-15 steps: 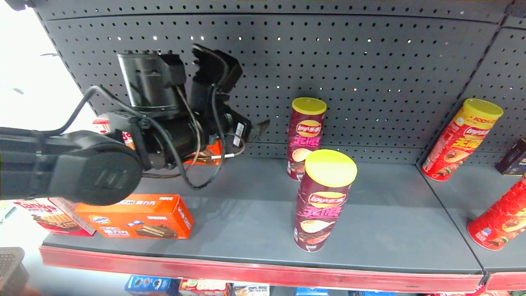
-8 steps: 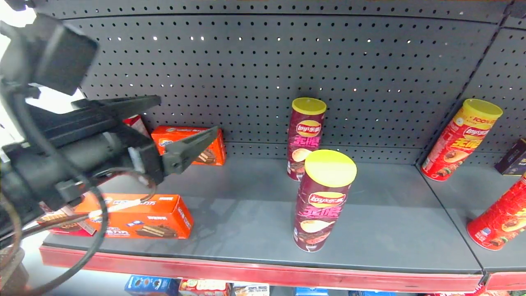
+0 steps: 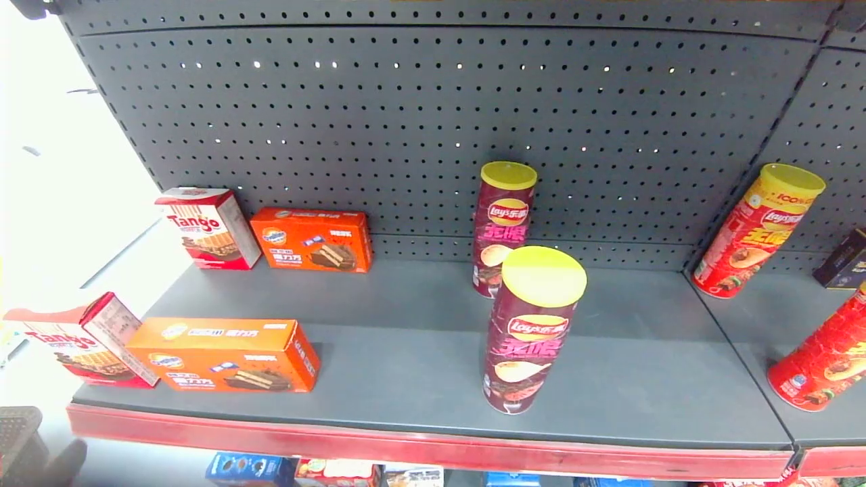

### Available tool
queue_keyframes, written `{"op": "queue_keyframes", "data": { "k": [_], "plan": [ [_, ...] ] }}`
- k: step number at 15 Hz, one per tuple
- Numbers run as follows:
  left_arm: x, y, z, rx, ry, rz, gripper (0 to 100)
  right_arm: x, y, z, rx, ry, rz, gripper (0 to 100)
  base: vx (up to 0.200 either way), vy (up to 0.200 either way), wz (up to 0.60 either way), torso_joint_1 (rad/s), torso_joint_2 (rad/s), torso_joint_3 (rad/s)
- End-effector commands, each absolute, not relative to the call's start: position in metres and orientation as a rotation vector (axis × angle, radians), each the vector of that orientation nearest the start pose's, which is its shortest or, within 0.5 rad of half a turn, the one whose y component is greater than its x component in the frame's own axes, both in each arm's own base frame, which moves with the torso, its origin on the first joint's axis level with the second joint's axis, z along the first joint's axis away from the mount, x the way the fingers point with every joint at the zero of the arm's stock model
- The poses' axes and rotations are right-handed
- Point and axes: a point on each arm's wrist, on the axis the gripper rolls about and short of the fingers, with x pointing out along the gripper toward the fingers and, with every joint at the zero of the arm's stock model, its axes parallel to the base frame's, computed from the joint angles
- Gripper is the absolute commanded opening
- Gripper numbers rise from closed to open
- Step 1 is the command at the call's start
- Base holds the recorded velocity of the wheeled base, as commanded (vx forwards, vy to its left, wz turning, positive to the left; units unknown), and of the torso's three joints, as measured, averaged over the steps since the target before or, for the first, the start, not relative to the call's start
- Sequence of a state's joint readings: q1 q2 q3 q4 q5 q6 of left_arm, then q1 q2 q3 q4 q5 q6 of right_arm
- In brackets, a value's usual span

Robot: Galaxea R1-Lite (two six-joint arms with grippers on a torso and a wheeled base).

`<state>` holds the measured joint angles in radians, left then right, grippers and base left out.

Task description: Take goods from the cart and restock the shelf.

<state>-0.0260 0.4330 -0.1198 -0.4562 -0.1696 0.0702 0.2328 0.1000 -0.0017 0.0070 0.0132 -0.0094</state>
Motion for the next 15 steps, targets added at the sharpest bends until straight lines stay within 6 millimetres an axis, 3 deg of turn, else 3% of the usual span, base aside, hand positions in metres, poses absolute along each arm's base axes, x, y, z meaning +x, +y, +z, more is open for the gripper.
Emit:
{"op": "queue_keyframes", "data": {
  "k": [1,5,15],
  "plan": [
    [-0.015,-0.008,0.109,0.067,-0.19,-0.121,100,-0.015,-0.003,0.077,-0.021,0.104,0.247,100,0.0,0.0,0.0,0.0,0.0,0.0],
    [-0.016,-0.008,0.084,0.106,0.004,-0.154,100,-0.015,-0.003,0.077,-0.021,0.106,0.247,100,0.0,0.0,0.0,0.0,0.0,0.0],
    [-0.02,-0.006,0.083,-0.039,-0.009,-0.244,100,-0.015,-0.003,0.077,-0.021,0.103,0.247,100,0.0,0.0,0.0,0.0,0.0,0.0]
  ]
}}
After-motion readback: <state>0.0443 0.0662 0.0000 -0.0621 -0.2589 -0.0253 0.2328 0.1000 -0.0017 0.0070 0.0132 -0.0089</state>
